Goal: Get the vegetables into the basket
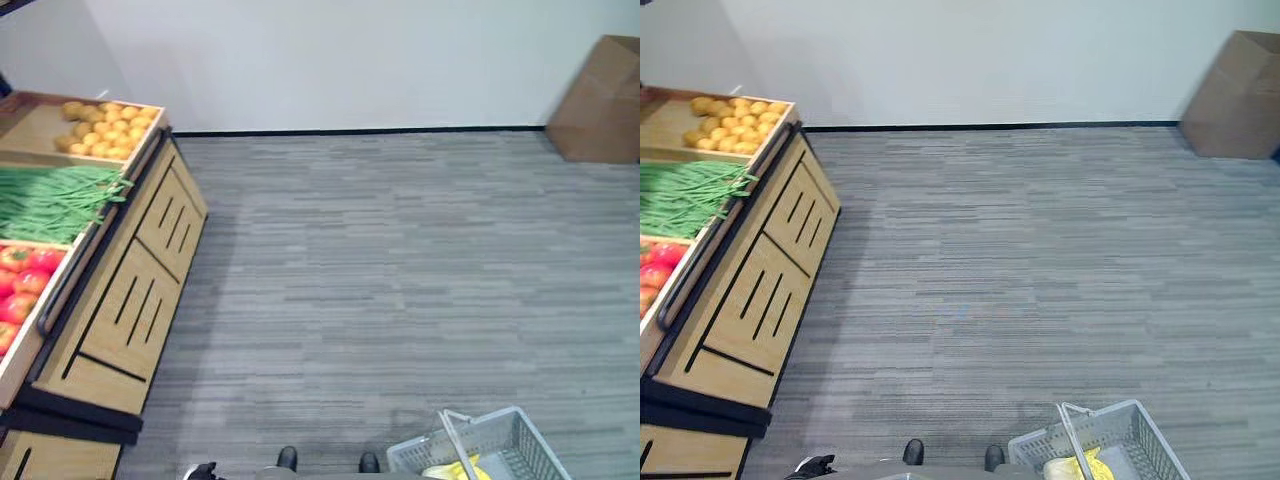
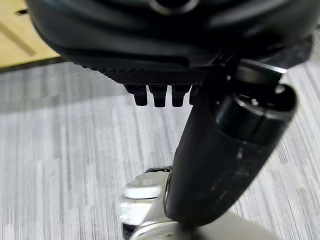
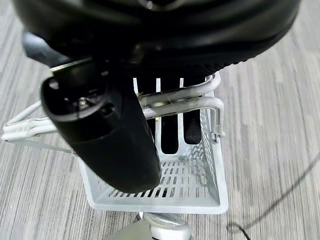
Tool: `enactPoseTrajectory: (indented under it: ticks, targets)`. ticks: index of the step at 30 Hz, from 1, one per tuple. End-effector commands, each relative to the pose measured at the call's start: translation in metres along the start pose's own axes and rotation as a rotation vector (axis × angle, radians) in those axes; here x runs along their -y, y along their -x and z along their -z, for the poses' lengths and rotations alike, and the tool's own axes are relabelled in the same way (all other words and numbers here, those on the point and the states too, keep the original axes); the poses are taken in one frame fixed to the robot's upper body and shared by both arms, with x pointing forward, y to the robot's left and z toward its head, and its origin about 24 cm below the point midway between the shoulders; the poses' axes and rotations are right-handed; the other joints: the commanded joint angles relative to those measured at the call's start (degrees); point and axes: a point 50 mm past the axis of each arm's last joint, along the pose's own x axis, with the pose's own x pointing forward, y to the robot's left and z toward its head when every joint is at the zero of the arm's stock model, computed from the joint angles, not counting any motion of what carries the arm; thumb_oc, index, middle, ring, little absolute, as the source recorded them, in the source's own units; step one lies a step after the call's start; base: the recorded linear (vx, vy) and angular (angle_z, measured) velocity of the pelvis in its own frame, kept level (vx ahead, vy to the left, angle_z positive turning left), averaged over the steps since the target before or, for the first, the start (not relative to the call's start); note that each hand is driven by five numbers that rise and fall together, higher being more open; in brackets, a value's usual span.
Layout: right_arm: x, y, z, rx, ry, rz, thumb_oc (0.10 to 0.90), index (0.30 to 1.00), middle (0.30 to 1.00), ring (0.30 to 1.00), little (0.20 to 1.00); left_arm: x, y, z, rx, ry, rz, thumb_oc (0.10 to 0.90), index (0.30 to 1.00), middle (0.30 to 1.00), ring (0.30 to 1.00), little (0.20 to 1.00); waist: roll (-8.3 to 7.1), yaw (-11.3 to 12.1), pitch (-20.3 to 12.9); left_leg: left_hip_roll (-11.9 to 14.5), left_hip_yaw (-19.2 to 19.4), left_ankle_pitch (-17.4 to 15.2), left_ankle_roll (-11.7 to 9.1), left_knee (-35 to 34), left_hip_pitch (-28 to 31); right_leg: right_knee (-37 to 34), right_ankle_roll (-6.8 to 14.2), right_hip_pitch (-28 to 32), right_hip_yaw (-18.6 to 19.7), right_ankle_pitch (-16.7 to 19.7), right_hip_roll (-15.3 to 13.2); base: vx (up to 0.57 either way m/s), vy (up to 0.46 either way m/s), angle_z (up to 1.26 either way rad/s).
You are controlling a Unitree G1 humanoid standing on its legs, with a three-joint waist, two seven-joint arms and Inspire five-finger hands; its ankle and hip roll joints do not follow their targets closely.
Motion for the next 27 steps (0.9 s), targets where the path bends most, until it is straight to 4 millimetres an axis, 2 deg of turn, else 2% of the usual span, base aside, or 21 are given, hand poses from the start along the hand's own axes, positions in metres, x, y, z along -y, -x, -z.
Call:
enactPoseTrajectory:
  ticks: [1, 2, 3, 6, 9, 10, 11, 13, 14, 15, 16, 18, 21, 23, 25, 26, 27]
  targets:
    - [0.009, 0.000, -0.023, 0.085, 0.067, 0.034, 0.400, 0.300, 0.300, 0.300, 0.300, -0.021, -0.002, -0.007, -0.002, 0.058, -0.068, 0.900, 1.000, 1.000, 1.000, 1.000, -4.55, 1.9, 2.4, -3.7, 1.7, -1.6, 1.1, 0.5, 0.7, 1.9, 2.2, 2.6, -0.5, -5.1, -2.8, 0.01, -0.067, 0.60]
    - [0.009, 0.000, -0.023, 0.085, 0.067, 0.034, 0.400, 0.300, 0.300, 0.300, 0.300, -0.021, -0.002, -0.007, -0.002, 0.058, -0.068, 0.900, 1.000, 1.000, 1.000, 1.000, -4.56, 1.7, 2.5, -3.7, 1.6, -1.6, 1.1, 0.4, 0.8, 1.9, 2.2, 2.7, -0.6, -5.2, -2.8, -0.04, -0.087, 0.59]
    - [0.012, 0.001, -0.033, 0.120, 0.080, 0.047, 0.400, 0.300, 0.300, 0.300, 0.300, -0.023, -0.002, -0.008, 0.001, 0.077, -0.072, 0.900, 1.000, 1.000, 1.000, 1.000, -4.56, 3.2, 3.1, -3.8, 0.1, -0.7, 0.2, 1.0, -0.7, 1.9, 2.1, 2.7, -2.8, -5.2, -2.9, -0.08, -0.074, 0.56]
    - [0.014, 0.002, -0.042, 0.146, 0.085, 0.055, 0.400, 0.300, 0.300, 0.300, 0.300, -0.023, -0.002, -0.009, 0.003, 0.088, -0.071, 0.900, 1.000, 1.000, 1.000, 1.000, -4.56, 3.9, 3.3, -4.0, -1.6, -0.3, -0.5, 1.8, -2.0, 2.0, 2.2, 2.8, -5.4, -5.4, -3.0, -0.04, -0.062, 1.02]
    - [0.020, 0.004, -0.059, 0.203, 0.095, 0.076, 0.400, 0.300, 0.300, 0.300, 0.300, -0.022, -0.002, -0.013, 0.015, 0.103, -0.070, 0.900, 1.000, 1.000, 1.000, 1.000, -4.34, 6.4, 3.6, -4.1, -3.2, 0.7, -1.5, 2.9, -4.3, 1.9, 2.3, 3.3, -10.2, -5.7, -3.4, -0.04, -0.051, 0.83]
    - [0.020, 0.004, -0.059, 0.203, 0.095, 0.076, 0.400, 0.300, 0.300, 0.300, 0.300, -0.022, -0.002, -0.013, 0.015, 0.103, -0.070, 0.900, 1.000, 1.000, 1.000, 1.000, -4.35, 6.1, 3.6, -4.2, -3.4, 0.7, -1.5, 3.0, -4.4, 1.9, 2.3, 3.4, -10.5, -5.8, -3.4, -0.09, 0.004, 1.17]
    - [0.021, 0.005, -0.065, 0.222, 0.094, 0.081, 0.400, 0.300, 0.300, 0.300, 0.300, -0.021, -0.002, -0.015, 0.023, 0.104, -0.069, 0.900, 1.000, 1.000, 1.000, 1.000, -4.40, 6.3, 4.1, -3.6, -1.3, 0.9, -1.5, 4.2, -5.9, 2.6, 2.4, 3.2, -12.3, -6.0, -4.0, -0.11, 0.030, 1.15]
    - [0.025, 0.005, -0.063, 0.223, 0.093, 0.089, 0.400, 0.300, 0.300, 0.300, 0.300, -0.018, -0.002, -0.015, 0.025, 0.105, -0.059, 0.900, 1.000, 1.000, 1.000, 1.000, -4.44, 5.7, 4.5, -1.4, 6.0, 1.1, -0.7, 5.5, -7.5, 3.7, 2.6, 2.7, -14.7, -6.4, -5.2, -0.17, 0.085, 1.17]
    - [0.028, 0.004, -0.059, 0.215, 0.094, 0.093, 0.400, 0.300, 0.300, 0.300, 0.300, -0.017, -0.002, -0.014, 0.027, 0.107, -0.056, 0.900, 1.000, 1.000, 1.000, 1.000, -4.17, 4.5, 4.8, 4.2, 22.5, 2.4, -1.0, 7.7, -8.5, 5.0, 3.1, 2.9, -21.5, -6.6, -6.8, -0.21, 0.105, 1.07]
    - [0.028, 0.004, -0.059, 0.215, 0.093, 0.093, 0.400, 0.300, 0.300, 0.300, 0.300, -0.018, -0.002, -0.017, 0.036, 0.100, -0.056, 0.900, 1.000, 1.000, 1.000, 1.000, -4.11, 3.8, 4.7, 5.8, 27.2, 2.8, -1.0, 8.5, -8.5, 5.6, 2.8, 2.8, -23.3, -6.7, -7.2, -0.14, 0.053, 1.65]
    - [0.029, 0.004, -0.058, 0.212, 0.089, 0.095, 0.400, 0.300, 0.300, 0.300, 0.300, -0.019, -0.002, -0.019, 0.042, 0.091, -0.057, 0.900, 1.000, 1.000, 1.000, 1.000, -4.29, 2.8, 4.2, 7.5, 32.2, 1.8, -1.9, 9.3, -7.5, 6.0, 3.2, 3.2, -25.0, -7.6, -7.6, -0.05, 0.025, 1.64]
    - [0.028, 0.004, -0.055, 0.196, 0.075, 0.092, 0.400, 0.300, 0.300, 0.300, 0.300, -0.020, -0.002, -0.024, 0.056, 0.087, -0.059, 0.900, 1.000, 1.000, 1.000, 1.000, -4.24, 2.0, 3.4, 10.0, 38.8, 1.5, -2.5, 10.7, -6.5, 6.3, 2.9, 3.8, -28.5, -7.9, -8.3, -0.02, 0.029, 1.68]
    - [0.024, 0.003, -0.052, 0.181, 0.067, 0.080, 0.400, 0.300, 0.300, 0.300, 0.300, -0.023, -0.002, -0.022, 0.052, 0.086, -0.068, 0.900, 1.000, 1.000, 1.000, 1.000, -4.08, 2.2, 2.3, 9.9, 37.6, 0.7, -2.9, 11.3, -6.6, 6.6, 2.8, 5.2, -30.4, -8.5, -8.6, 0.09, 0.086, 1.61]
    - [0.017, 0.003, -0.050, 0.174, 0.073, 0.066, 0.400, 0.300, 0.300, 0.300, 0.300, -0.025, -0.002, -0.016, 0.029, 0.091, -0.070, 0.900, 1.000, 1.000, 1.000, 1.000, -4.02, 2.8, 1.2, 8.6, 36.7, 1.5, -2.5, 7.7, -5.4, 7.8, 3.1, 6.4, -31.2, -8.6, -9.0, 0.15, 0.105, 0.32]
    - [0.017, 0.003, -0.050, 0.174, 0.073, 0.066, 0.400, 0.300, 0.300, 0.300, 0.300, -0.025, -0.002, -0.016, 0.029, 0.091, -0.070, 0.900, 1.000, 1.000, 1.000, 1.000, -4.11, 2.8, 1.3, 8.4, 36.7, 1.6, -2.4, 7.5, -5.2, 7.9, 3.2, 6.4, -31.3, -8.6, -9.2, 0.09, 0.085, 0.14]
    - [0.011, 0.003, -0.049, 0.171, 0.083, 0.052, 0.400, 0.300, 0.300, 0.300, 0.300, -0.027, -0.002, -0.014, 0.017, 0.076, -0.075, 0.900, 1.000, 1.000, 1.000, 1.000, -4.50, 3.3, 1.1, 6.9, 35.7, 1.2, -1.4, 5.6, -4.0, 10.6, 3.6, 6.9, -32.0, -8.7, -10.9, 0.15, 0.168, 0.27]
    - [0.010, 0.003, -0.048, 0.164, 0.085, 0.050, 0.400, 0.300, 0.300, 0.300, 0.300, -0.028, -0.002, -0.014, 0.017, 0.069, -0.076, 0.900, 1.000, 1.000, 1.000, 1.000, -4.67, 3.4, 1.1, 6.3, 35.6, 1.0, -1.1, 5.1, -3.6, 11.0, 3.8, 7.0, -32.3, -8.8, -11.4, 0.18, 0.204, 0.30]
